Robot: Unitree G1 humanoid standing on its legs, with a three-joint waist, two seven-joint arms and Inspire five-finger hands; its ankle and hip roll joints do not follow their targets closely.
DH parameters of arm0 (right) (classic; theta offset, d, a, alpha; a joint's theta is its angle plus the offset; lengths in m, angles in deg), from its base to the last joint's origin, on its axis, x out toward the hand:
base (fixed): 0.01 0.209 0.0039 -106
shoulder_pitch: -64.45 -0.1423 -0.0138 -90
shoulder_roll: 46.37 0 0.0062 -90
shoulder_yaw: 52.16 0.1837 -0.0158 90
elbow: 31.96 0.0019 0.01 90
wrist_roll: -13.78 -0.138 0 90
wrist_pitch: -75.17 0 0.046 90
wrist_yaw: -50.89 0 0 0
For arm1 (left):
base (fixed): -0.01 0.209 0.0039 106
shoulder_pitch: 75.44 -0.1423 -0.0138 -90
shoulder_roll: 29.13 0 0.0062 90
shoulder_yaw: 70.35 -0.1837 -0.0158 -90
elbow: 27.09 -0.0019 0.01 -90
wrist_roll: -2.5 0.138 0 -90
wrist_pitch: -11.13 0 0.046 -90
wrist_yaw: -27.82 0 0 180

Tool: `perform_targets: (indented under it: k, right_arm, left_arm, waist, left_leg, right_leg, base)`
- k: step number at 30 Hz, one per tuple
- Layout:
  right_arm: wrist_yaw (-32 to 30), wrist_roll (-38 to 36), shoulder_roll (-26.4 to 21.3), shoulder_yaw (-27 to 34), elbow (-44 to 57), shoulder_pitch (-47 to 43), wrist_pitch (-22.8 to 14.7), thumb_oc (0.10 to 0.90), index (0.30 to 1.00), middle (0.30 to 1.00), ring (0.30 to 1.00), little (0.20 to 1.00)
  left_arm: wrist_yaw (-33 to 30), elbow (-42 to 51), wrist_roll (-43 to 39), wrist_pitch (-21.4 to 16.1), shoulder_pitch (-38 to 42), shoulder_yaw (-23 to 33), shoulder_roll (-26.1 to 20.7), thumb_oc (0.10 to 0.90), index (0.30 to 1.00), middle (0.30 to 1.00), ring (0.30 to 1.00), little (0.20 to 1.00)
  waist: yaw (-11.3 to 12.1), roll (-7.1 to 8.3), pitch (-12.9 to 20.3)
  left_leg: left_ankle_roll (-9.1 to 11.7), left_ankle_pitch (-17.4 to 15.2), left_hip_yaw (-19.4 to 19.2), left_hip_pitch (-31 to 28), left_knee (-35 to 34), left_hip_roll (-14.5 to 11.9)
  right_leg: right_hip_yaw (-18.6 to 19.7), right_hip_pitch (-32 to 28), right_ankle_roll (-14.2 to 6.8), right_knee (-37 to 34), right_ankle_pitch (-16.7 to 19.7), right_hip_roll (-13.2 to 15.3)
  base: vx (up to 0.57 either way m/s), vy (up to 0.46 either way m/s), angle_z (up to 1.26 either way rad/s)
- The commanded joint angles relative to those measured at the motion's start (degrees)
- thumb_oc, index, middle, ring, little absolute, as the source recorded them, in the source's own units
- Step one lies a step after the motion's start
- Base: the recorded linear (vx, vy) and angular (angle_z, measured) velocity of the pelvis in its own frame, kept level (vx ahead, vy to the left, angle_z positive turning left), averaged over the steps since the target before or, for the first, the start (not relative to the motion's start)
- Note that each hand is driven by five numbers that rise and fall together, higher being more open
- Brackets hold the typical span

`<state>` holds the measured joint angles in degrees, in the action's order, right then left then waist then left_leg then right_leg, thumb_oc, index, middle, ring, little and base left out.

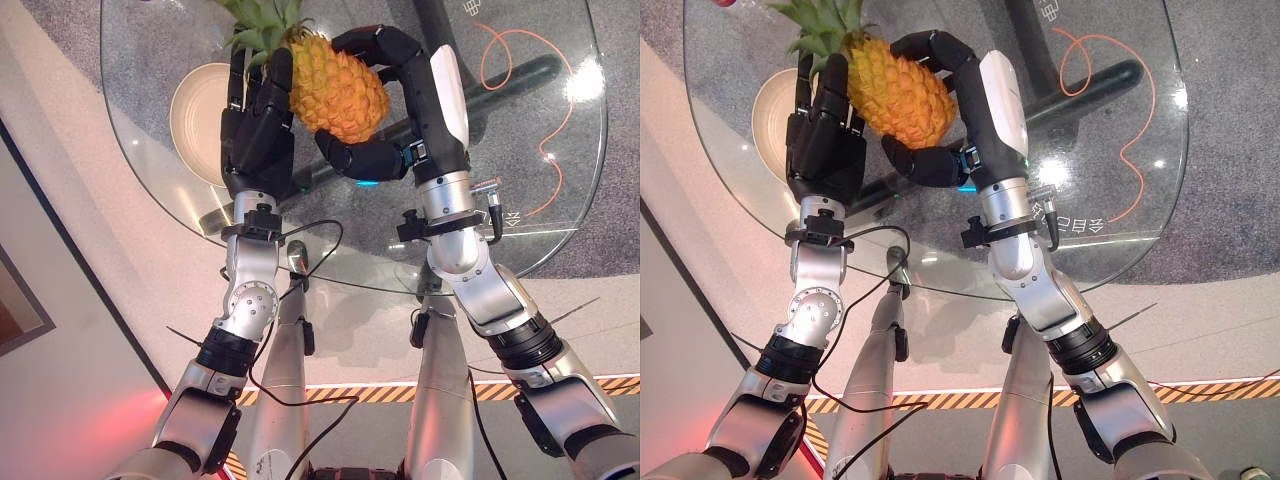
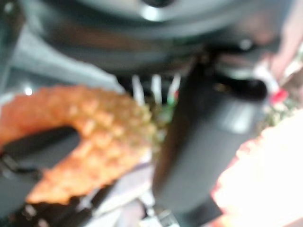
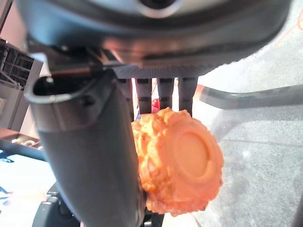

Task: Pick up the fruit to the plate

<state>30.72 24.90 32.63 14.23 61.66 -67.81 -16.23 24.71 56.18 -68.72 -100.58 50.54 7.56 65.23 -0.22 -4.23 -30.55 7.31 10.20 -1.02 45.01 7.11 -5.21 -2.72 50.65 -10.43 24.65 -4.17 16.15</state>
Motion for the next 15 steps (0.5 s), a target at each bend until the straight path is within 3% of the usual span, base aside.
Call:
perform_targets:
  k: [1,15]
  right_arm:
    - [2.0,2.4,0.9,-2.2,10.6,-7.6,-5.2,0.1,0.3,0.3,0.3,0.2]
    - [3.3,3.2,-1.2,-2.2,9.7,-7.5,-5.5,0.1,0.3,0.3,0.3,0.2]
  left_arm:
    - [2.7,8.0,3.0,-4.9,7.3,2.5,-2.0,0.8,0.9,0.9,0.9,0.9]
    - [2.1,7.5,3.6,-6.3,7.1,2.9,-2.3,0.8,0.9,0.9,0.9,0.9]
  waist:
    - [0.5,2.05,0.8]
    - [0.4,2.37,0.8]
  left_leg:
    - [-1.7,-3.5,0.5,0.9,4.5,2.1]
    - [-1.6,-3.4,0.8,1.0,4.3,2.2]
  right_leg:
    - [-4.3,-4.5,2.0,-10.6,9.5,-3.6]
    - [-4.4,-4.4,1.9,-10.7,9.6,-3.7]
  base:
    - [0.0,0.0,0.0]
    - [0.0,0.0,0.0]
